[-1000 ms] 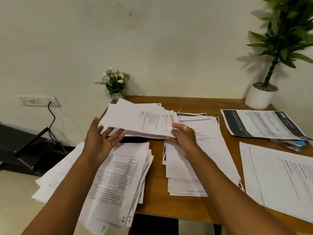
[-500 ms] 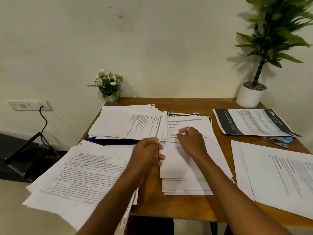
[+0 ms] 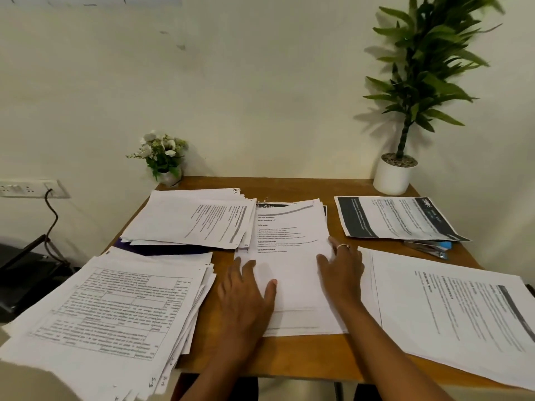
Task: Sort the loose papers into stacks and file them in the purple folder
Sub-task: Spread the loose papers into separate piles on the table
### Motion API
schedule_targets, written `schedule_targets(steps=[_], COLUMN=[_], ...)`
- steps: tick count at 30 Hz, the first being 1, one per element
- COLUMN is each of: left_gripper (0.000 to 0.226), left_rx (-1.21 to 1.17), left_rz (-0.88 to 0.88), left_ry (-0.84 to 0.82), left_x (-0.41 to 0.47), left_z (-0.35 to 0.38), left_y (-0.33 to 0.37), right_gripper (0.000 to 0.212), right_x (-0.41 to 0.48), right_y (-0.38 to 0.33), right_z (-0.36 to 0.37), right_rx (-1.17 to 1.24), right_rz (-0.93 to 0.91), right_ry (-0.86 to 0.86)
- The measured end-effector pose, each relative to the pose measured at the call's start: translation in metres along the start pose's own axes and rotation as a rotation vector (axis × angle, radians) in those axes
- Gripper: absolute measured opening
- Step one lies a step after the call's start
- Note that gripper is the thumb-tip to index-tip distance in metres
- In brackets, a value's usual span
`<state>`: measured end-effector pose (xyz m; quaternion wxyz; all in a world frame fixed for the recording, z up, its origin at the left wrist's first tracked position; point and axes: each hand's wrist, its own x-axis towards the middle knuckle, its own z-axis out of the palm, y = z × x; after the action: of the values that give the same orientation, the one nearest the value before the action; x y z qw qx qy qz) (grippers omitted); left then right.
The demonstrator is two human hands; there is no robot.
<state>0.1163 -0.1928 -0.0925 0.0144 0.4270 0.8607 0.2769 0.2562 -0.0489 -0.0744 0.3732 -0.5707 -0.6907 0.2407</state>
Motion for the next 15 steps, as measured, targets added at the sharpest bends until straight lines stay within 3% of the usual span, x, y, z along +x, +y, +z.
schedule_targets(steps=[3, 7, 15], left_gripper=[0.073, 0.072, 0.058], left_rx=[-0.022, -0.024, -0.038], left_rz=[-0.011, -0.005, 0.034], left_ry=[0.007, 0.027, 0.005], left_x=[-0.001, -0.001, -0.001], left_z=[-0.001, -0.001, -0.004], left_y=[0.001, 0.002, 0.003], right_gripper=[0.041, 0.047, 0.044], right_x=[-0.005, -0.007, 0.000], right_y=[0.000, -0.005, -0.011], right_z=[-0.005, -0.012, -0.022], right_rx=[0.085, 0.315, 0.268], right_rz=[-0.024, 0.017, 0.082], right_ry=[0.053, -0.040, -0.149])
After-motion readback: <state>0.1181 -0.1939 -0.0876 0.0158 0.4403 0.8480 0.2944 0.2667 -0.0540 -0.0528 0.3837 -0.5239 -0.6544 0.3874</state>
